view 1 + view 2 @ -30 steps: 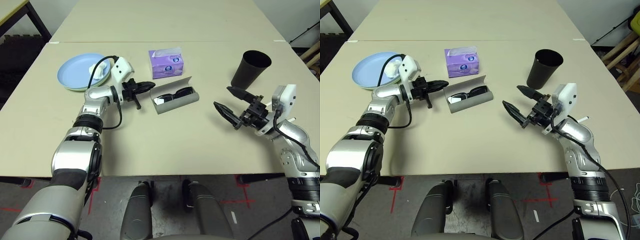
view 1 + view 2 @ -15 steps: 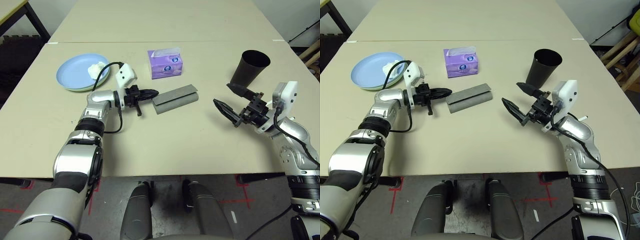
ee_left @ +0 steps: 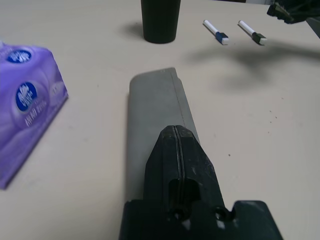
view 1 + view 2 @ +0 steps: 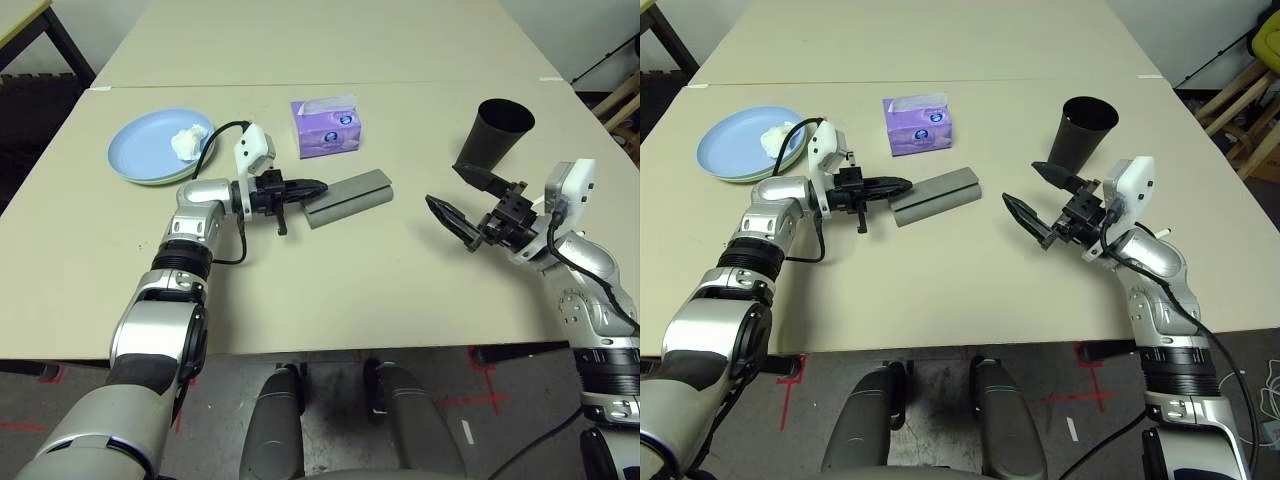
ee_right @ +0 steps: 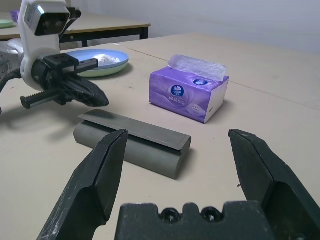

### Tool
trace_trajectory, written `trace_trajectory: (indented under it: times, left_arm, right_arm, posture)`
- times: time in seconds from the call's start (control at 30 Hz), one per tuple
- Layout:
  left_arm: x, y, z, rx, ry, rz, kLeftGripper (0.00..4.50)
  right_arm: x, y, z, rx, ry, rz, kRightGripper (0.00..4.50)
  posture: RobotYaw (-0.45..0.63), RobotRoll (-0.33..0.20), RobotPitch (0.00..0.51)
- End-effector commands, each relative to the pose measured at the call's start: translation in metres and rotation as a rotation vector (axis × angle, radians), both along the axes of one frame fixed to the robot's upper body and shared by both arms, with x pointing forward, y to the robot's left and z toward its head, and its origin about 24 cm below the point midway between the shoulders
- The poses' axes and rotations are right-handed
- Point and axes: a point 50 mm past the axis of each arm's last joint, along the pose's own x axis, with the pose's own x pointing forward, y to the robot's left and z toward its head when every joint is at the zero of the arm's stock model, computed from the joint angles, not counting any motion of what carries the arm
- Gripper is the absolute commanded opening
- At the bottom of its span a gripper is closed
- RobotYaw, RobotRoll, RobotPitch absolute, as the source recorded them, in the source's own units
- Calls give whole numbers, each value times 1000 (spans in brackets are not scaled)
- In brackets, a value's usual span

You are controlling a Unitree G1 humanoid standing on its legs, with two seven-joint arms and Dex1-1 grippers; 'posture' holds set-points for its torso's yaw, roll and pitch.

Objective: Organize and tidy the items on the table.

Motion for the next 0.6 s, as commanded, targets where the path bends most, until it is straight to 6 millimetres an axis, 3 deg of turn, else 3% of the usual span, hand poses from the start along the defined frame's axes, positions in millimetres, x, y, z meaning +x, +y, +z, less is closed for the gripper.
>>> trace_trajectory:
  times: [0.03, 0.6]
  left_arm:
    - [-3, 0, -7, 25, 25, -16, 20]
    - [-3, 11, -23, 165, 79, 35, 20]
  right_arm:
    - [-1, 0, -1, -6, 6, 5, 4500]
    - [0, -1, 0, -9, 0, 3, 4500]
  posture:
    - [19, 0, 200]
    - [16, 0, 200]
